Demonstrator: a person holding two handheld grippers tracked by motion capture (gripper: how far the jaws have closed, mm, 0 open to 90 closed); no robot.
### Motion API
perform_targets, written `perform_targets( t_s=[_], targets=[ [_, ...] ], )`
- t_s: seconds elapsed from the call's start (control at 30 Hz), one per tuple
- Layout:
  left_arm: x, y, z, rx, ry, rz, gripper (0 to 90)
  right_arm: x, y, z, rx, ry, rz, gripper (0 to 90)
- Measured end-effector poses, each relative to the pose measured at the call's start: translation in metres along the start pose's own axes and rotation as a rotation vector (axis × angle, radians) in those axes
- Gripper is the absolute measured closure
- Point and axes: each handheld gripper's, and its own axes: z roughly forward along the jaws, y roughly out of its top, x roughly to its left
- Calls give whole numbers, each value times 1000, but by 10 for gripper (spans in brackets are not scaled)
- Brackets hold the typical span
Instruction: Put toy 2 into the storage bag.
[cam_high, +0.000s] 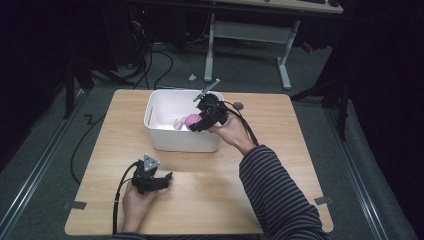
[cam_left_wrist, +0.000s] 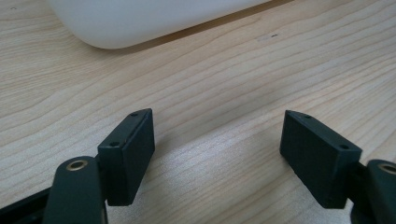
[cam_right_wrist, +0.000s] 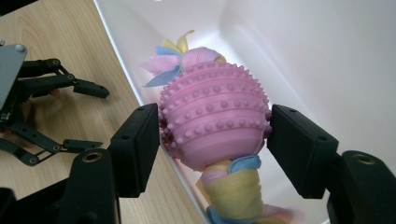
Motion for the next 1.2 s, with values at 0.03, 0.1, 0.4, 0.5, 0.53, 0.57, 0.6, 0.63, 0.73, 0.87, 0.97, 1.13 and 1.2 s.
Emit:
perform_targets(
  t_s=[0.03, 0.1, 0.4, 0.5, 0.53, 0.57, 0.6, 0.63, 0.73, 0.87, 0.97, 1.13, 1.2],
  targets=[
    [0, 0, 0, 0, 0, 0, 267, 0, 0, 0, 0, 0, 0, 349],
    [0, 0, 0, 0, 0, 1, 267, 0, 0, 0, 3, 2, 3, 348],
    [0, 0, 0, 0, 0, 1, 266, 1, -1, -7, -45, -2, 8, 259],
    [0, 0, 0, 0, 0, 0, 266, 3, -6, -17, -78, -43, 7, 248],
    [0, 0, 0, -1, 0, 0, 266, 3, -8, -20, -88, -50, 17, 249],
    [0, 0, 0, -1, 0, 0, 266, 3, -8, -20, -88, -50, 17, 249],
    [0, 0, 0, -1, 0, 0, 266, 2, -11, -23, -101, -58, 16, 251],
    [0, 0, 0, 0, 0, 0, 266, 1, -14, -27, -114, -66, 25, 253],
    [0, 0, 0, -1, -1, -1, 266, -2, -24, -39, -152, -98, 45, 271],
    [0, 0, 0, 0, -1, -1, 266, -5, -38, -56, -193, -128, 80, 292],
    [0, 0, 0, 0, -1, 0, 266, -8, -49, -67, -217, -145, 92, 307],
    [0, 0, 0, -1, -1, -2, 266, -10, -71, -87, -243, -174, 119, 321],
    [0, 0, 0, -1, -1, -1, 266, -10, -75, -91, -246, -180, 126, 322]
  ],
)
